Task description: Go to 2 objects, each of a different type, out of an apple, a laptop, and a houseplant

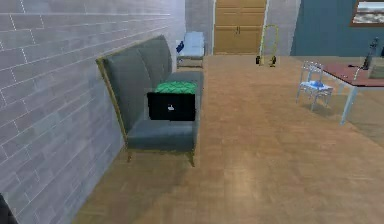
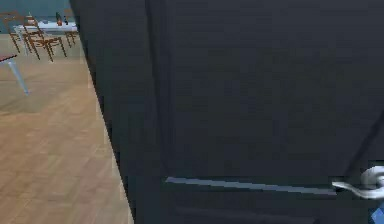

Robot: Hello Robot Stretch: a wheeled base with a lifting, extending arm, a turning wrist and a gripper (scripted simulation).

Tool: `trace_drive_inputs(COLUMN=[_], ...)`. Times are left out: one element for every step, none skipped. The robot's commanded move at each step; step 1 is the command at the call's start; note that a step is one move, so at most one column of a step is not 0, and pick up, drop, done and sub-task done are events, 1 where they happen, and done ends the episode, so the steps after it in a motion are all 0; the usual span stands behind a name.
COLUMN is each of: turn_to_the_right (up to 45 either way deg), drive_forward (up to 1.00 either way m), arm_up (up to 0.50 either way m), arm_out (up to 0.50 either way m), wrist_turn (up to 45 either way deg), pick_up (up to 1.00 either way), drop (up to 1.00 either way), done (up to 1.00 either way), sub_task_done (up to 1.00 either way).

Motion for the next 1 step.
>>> trace_drive_inputs(turn_to_the_right=[0.0], drive_forward=[1.0], arm_up=[0.0], arm_out=[0.0], wrist_turn=[0.0], pick_up=[0.0], drop=[0.0], done=[0.0], sub_task_done=[0.0])
